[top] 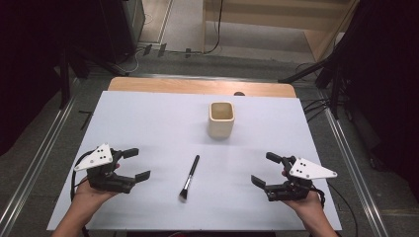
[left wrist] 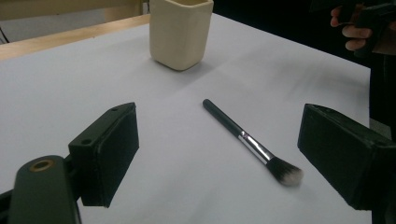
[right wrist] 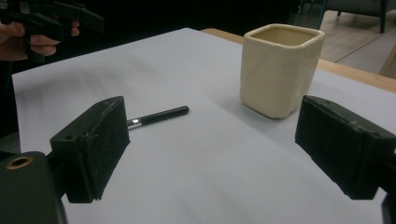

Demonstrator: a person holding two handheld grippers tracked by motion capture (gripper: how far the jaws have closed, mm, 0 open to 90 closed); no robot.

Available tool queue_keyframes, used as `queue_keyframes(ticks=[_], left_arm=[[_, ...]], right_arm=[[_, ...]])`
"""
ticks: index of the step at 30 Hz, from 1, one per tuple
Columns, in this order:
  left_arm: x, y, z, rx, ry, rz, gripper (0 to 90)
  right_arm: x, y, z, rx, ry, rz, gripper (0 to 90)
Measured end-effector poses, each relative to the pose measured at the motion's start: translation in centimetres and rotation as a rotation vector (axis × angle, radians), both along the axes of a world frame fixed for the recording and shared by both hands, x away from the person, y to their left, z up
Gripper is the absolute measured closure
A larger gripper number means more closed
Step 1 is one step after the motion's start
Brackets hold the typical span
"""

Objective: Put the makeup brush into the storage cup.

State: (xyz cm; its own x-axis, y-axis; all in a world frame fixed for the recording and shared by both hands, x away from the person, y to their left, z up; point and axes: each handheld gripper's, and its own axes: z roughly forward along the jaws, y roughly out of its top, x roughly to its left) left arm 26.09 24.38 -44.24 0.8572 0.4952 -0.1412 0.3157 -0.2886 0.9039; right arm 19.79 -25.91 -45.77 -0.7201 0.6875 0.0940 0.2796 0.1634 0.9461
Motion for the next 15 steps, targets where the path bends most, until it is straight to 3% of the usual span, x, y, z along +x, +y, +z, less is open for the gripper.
queue_keyframes(ticks=[15], left_arm=[[-0.02, 0.05, -0.09, 0.005, 0.008, 0.004, 14.1]], right_arm=[[0.13, 0.00, -0.08, -0.010, 0.010, -0.016, 13.3]])
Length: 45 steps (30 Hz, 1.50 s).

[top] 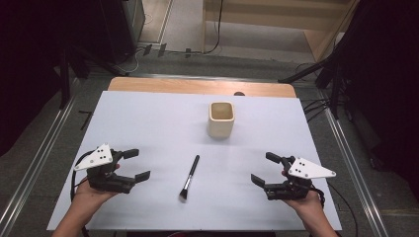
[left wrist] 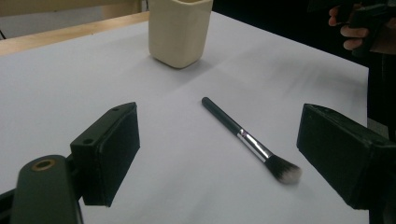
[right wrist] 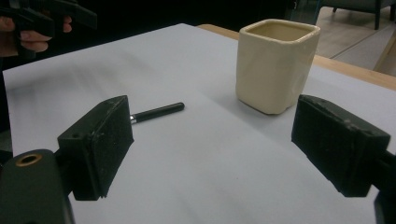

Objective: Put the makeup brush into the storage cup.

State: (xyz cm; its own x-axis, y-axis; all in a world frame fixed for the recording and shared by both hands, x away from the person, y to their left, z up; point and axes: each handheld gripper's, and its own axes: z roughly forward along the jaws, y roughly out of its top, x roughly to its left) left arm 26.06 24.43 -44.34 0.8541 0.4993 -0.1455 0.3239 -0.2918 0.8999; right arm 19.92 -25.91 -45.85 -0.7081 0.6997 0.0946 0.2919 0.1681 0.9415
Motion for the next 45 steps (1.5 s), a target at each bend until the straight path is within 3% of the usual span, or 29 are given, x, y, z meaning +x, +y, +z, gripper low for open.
queue_keyframes(ticks=[7, 16, 32, 45], left_arm=[[0.11, 0.12, -0.04, -0.003, 0.015, 0.008, 14.1], [0.05, 0.06, -0.01, 0.009, 0.012, 0.002, 14.1], [0.02, -0.03, 0.01, 0.012, 0.009, 0.005, 14.1], [-0.01, -0.06, 0.05, 0.014, 0.012, 0.007, 14.1]], right_arm=[[0.09, -0.05, -0.05, 0.003, 0.004, 0.002, 13.4], [0.05, 0.02, -0.10, -0.016, -0.006, -0.008, 13.6], [0.10, -0.19, -0.09, 0.007, -0.003, -0.012, 13.8], [0.17, -0.10, -0.18, -0.007, 0.006, -0.013, 14.1]])
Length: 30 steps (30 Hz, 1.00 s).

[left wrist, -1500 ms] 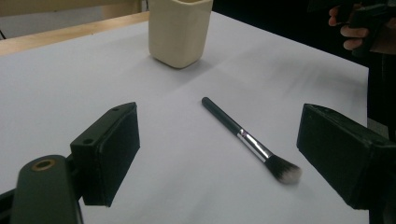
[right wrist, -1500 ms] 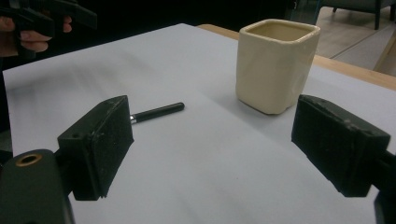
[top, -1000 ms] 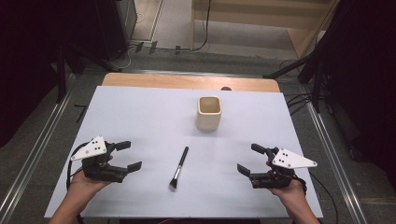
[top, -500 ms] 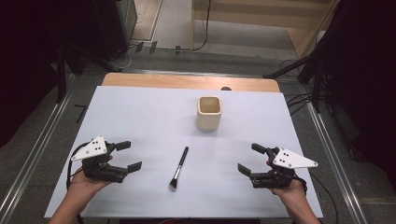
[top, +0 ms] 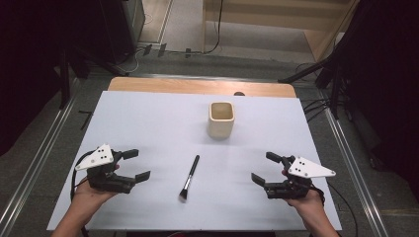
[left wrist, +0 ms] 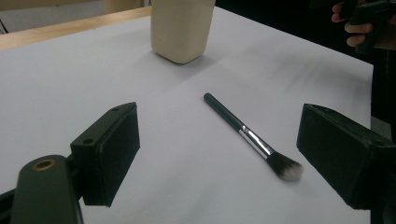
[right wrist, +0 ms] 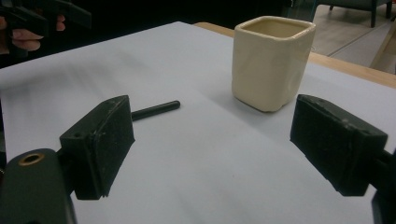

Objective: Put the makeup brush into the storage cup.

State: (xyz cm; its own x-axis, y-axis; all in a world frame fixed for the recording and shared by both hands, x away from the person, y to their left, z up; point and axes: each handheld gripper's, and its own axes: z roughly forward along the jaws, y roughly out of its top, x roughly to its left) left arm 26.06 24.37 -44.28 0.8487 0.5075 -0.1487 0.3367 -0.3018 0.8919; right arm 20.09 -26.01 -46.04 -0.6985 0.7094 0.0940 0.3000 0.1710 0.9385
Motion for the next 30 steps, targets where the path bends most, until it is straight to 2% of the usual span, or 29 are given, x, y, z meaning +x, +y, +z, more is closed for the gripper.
queue_keyframes(ticks=[9, 13, 22, 30], left_arm=[[-0.1, -0.5, 0.0, 0.003, -0.002, -0.003, 14.3], [0.0, -1.2, 0.1, 0.003, 0.026, 0.007, 14.6], [0.0, -2.8, 0.3, 0.005, 0.011, 0.014, 14.6], [0.3, -3.8, 0.8, 0.013, 0.017, 0.003, 14.6]], right_arm=[[0.0, 0.0, 0.0, -0.006, -0.001, 0.002, 14.1], [0.1, 0.0, 0.0, -0.006, -0.001, -0.001, 14.1], [0.0, -0.1, 0.0, -0.005, -0.002, -0.006, 14.2], [0.1, -0.1, 0.0, -0.001, 0.003, -0.008, 14.2]])
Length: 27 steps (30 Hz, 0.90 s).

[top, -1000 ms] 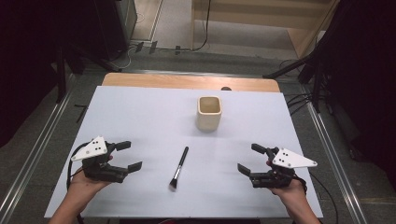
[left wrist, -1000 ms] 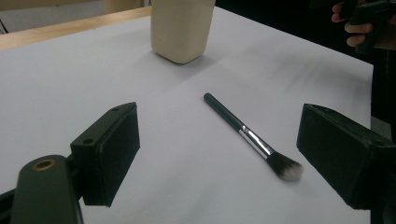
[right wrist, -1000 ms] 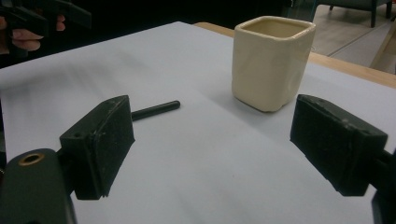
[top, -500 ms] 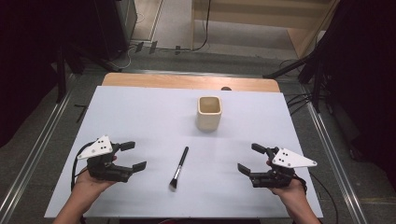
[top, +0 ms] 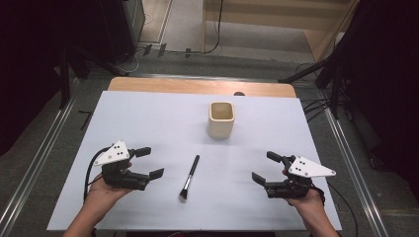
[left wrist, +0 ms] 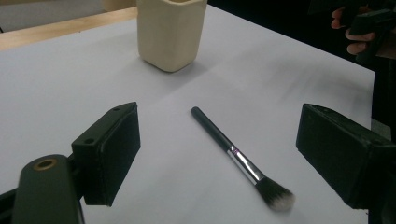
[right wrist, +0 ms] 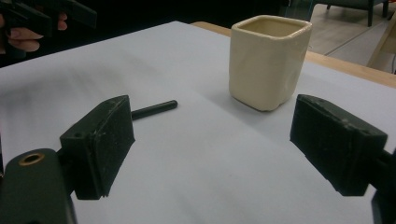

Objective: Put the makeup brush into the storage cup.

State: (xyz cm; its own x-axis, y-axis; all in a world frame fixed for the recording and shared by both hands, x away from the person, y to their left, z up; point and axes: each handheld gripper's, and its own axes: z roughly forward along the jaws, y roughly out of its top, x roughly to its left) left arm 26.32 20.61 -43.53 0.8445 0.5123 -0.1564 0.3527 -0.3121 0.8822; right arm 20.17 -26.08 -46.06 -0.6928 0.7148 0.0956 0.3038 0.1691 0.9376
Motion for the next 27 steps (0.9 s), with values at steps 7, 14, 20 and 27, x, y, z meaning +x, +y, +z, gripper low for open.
queue_keyframes(ticks=[7, 14, 20, 27], left_arm=[[0.1, -1.5, 0.2, 0.027, -0.005, -0.006, 14.6], [0.3, -3.0, -0.1, 0.022, 0.015, -0.007, 14.6], [0.4, -4.1, 0.1, 0.023, 0.020, -0.006, 14.6], [0.6, -5.4, 0.0, 0.049, 0.016, -0.007, 14.6]], right_arm=[[0.0, 0.0, 0.0, 0.001, 0.000, -0.002, 14.3], [0.0, 0.0, 0.0, 0.001, -0.002, -0.002, 14.3], [0.0, 0.0, 0.0, 0.004, -0.002, -0.003, 14.4], [0.0, 0.0, 0.0, 0.004, -0.001, -0.001, 14.4]])
